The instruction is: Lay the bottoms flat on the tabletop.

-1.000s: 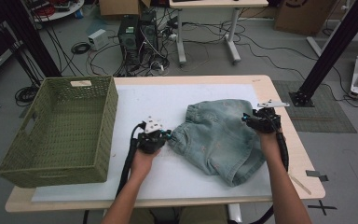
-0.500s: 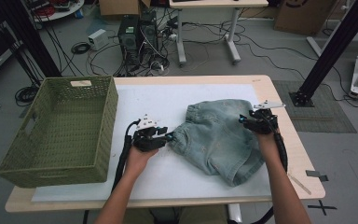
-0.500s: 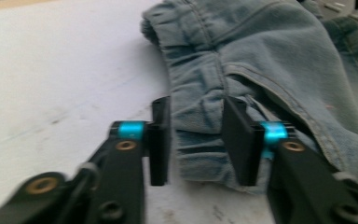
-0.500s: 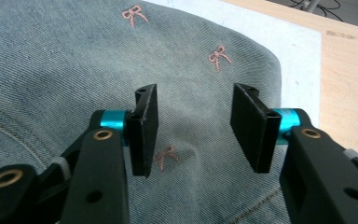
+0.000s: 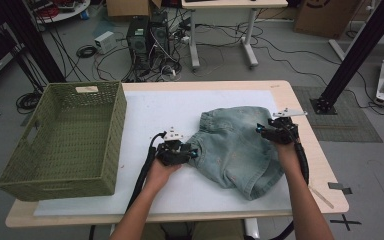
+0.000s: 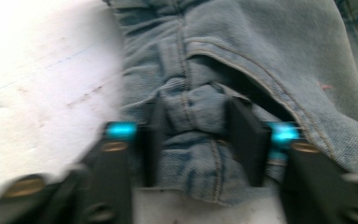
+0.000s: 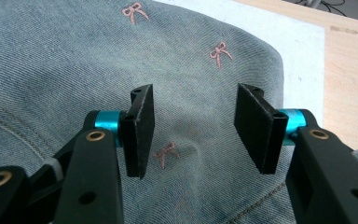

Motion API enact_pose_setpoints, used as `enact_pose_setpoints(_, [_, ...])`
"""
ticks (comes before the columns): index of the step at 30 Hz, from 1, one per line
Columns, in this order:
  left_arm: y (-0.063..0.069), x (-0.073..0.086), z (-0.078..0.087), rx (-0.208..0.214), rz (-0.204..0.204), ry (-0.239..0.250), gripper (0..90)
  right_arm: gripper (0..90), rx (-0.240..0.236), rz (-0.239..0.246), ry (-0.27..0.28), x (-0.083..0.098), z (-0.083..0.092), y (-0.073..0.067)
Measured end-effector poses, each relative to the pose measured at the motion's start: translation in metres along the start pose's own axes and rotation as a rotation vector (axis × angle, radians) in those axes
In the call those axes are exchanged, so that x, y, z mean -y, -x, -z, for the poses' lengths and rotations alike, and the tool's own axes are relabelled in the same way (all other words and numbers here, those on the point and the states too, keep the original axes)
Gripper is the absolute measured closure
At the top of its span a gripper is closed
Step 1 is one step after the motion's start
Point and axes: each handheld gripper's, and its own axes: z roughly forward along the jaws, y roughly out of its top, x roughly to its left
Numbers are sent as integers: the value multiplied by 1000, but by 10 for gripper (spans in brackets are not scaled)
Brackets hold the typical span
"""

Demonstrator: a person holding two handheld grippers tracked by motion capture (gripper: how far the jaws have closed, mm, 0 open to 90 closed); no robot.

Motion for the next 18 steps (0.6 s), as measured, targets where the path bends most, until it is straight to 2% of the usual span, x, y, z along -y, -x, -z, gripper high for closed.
enact_pose_setpoints(2, [1,-2,1,8,-8,7,753,490,0,-1,2,0,1,1])
enact_pose_setpoints(3, [2,-3,2,-9,-24,15,873,491,1,-3,2,0,1,1])
enact_pose_setpoints(6, [1,-5,6,-41,-45,25,880,493,1,-5,2,2,2,2])
enact_pose_setpoints(13, [-17,-8,22,-138,-16,76,882,494,0,-8,0,5,3,3])
enact_pose_setpoints(18, [-34,-10,29,-197,10,83,882,495,-6,0,0,5,4,1])
